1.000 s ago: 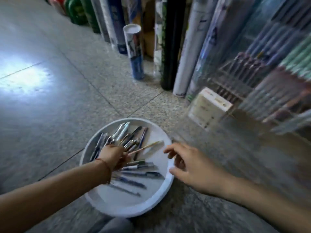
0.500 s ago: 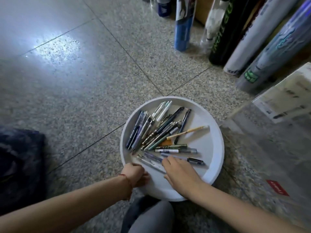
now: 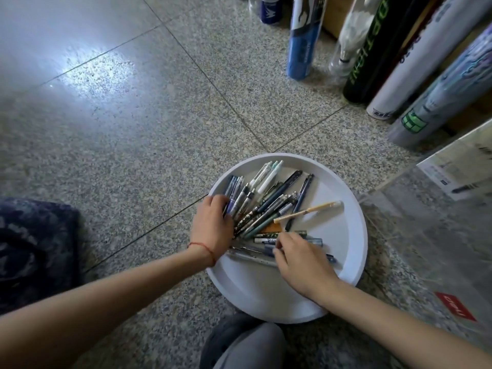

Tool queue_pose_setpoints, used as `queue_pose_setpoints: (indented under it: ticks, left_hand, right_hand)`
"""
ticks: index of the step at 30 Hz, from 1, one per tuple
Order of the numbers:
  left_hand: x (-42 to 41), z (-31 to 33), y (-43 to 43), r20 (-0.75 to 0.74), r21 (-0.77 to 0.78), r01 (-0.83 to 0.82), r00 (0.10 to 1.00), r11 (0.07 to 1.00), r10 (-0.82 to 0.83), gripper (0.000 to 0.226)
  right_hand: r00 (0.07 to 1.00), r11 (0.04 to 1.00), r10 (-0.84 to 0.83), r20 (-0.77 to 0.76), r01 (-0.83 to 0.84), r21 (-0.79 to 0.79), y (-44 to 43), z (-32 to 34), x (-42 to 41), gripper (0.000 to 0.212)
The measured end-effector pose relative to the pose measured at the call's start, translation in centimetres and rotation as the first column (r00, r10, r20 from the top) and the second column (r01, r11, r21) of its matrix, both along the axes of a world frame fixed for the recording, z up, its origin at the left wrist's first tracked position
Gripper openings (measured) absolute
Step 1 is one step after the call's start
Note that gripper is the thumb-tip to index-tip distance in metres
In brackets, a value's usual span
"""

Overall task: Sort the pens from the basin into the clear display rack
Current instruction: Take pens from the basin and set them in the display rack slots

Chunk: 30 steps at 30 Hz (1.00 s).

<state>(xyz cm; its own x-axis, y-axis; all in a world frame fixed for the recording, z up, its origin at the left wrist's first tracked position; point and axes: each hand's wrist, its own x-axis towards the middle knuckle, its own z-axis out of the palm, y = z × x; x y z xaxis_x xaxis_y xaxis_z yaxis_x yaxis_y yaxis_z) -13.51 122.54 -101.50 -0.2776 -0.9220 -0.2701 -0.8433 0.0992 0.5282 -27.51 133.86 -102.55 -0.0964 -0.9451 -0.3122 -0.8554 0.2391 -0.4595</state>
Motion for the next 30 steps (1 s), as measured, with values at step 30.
queue_pose_setpoints:
  ticks: [30]
  left_hand:
    - [-0.1,-1.4,0.0,-0.127,0.459,-0.114,0.973,0.881,0.192,0.038]
  right_hand:
    - [0.818,0.933,-0.348,0.457,0.254,0.255,-8.1,1.3,-0.5,0.02]
